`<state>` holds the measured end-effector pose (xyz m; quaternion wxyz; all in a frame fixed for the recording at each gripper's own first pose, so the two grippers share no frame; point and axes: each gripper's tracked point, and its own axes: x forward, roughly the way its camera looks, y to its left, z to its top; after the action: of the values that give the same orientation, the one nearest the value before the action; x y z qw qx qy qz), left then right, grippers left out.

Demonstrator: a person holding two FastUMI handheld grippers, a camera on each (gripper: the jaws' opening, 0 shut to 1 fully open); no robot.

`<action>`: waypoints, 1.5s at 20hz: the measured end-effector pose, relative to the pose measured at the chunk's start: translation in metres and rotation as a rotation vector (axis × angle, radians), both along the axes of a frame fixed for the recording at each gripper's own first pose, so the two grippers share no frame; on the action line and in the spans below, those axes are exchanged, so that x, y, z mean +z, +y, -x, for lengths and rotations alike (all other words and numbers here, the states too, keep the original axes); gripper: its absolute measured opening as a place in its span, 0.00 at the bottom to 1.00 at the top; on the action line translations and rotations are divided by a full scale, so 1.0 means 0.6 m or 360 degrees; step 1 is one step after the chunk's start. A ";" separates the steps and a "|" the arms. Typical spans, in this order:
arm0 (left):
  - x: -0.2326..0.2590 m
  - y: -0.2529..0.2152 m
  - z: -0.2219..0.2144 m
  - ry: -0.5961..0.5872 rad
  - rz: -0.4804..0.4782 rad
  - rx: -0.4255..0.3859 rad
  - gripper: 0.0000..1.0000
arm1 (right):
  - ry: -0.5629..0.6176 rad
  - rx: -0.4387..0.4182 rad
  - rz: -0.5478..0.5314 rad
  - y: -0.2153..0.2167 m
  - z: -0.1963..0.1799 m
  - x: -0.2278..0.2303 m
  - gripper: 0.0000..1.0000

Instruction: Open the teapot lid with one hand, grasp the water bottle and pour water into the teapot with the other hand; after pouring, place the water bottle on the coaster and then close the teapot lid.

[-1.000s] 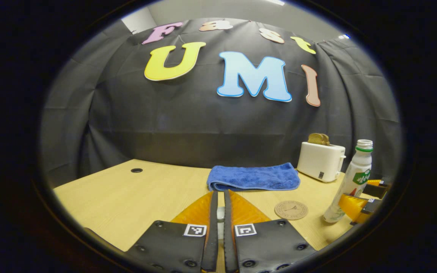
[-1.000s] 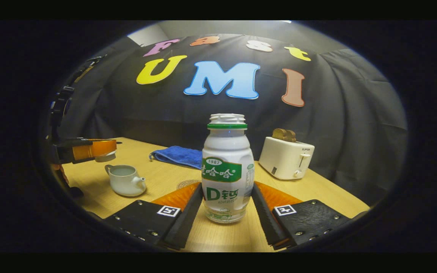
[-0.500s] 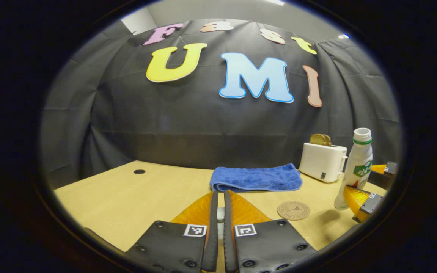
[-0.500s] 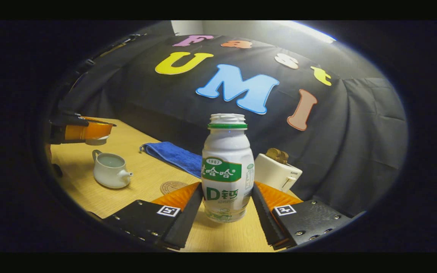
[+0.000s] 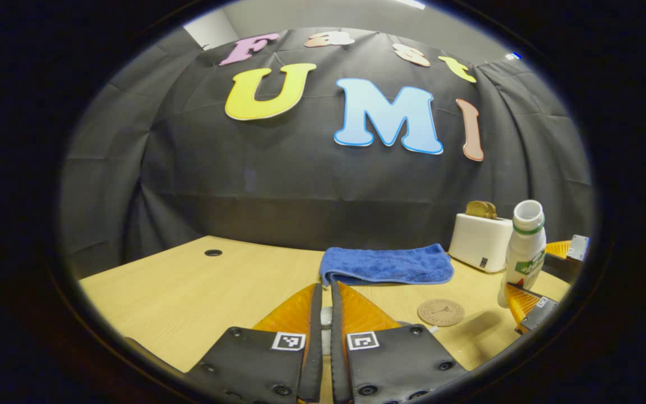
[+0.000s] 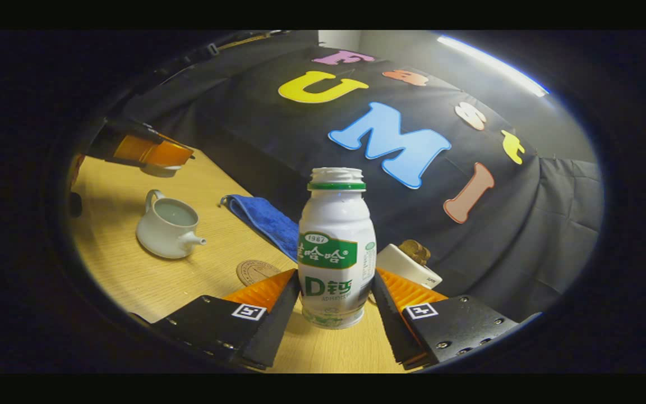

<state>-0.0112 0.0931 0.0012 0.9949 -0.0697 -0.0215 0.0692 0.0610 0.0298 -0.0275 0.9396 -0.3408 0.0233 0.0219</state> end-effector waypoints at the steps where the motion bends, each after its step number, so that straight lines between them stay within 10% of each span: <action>1: -0.002 0.007 0.001 0.0004 0.0011 0.0012 0.13 | -0.0006 -0.0002 0.0055 0.000 -0.004 0.000 0.75; 11: -0.006 0.059 0.014 0.0003 0.0071 0.0113 0.13 | -0.0105 0.0116 0.0753 0.049 -0.032 0.007 0.76; 30: -0.017 0.101 0.023 0.0039 0.0106 0.0203 0.13 | -0.0228 0.0300 0.1377 0.084 -0.045 -0.016 0.76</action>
<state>-0.0251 0.1534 -0.0087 0.9858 -0.1006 -0.0114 0.1341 0.0877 0.0800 -0.0371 0.7037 -0.7038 -0.0659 0.0719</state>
